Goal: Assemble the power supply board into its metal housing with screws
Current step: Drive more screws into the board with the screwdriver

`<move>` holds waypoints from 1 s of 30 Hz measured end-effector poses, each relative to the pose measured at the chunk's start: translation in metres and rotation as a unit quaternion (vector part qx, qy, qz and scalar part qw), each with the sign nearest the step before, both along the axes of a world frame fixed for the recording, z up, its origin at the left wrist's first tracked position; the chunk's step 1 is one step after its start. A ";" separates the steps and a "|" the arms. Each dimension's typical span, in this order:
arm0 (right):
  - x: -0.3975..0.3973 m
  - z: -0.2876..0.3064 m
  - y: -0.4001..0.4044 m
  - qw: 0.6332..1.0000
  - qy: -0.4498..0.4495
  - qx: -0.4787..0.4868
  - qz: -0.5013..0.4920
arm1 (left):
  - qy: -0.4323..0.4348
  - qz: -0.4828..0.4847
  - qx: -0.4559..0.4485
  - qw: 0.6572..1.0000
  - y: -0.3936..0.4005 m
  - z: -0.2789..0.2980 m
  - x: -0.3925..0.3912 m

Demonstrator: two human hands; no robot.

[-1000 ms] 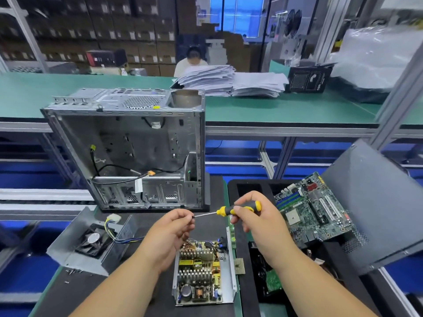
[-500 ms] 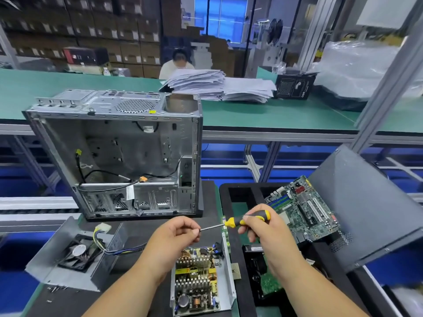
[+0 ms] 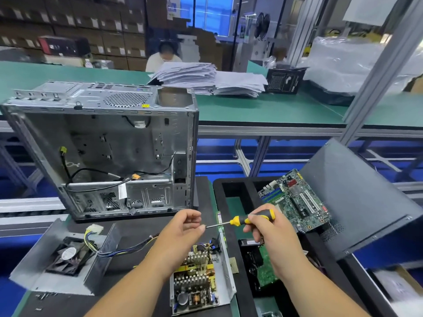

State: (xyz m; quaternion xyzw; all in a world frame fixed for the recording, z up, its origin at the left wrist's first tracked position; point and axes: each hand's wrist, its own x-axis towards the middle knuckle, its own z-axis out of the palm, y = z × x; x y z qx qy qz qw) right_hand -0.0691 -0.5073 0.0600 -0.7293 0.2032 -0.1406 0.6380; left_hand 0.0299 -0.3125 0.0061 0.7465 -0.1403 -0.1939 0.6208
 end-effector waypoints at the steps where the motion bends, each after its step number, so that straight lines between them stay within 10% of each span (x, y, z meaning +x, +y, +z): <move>1: -0.001 -0.001 -0.002 1.000 0.000 -0.008 -0.003 | -0.011 0.012 0.029 0.999 -0.001 -0.003 0.004; 15: -0.010 0.000 -0.016 0.988 0.036 -0.143 -0.055 | -0.163 -0.188 0.462 0.852 -0.057 -0.065 0.048; 30: 0.006 -0.003 -0.009 0.966 0.071 -0.247 0.010 | -0.001 -0.163 0.277 0.947 -0.059 -0.081 0.056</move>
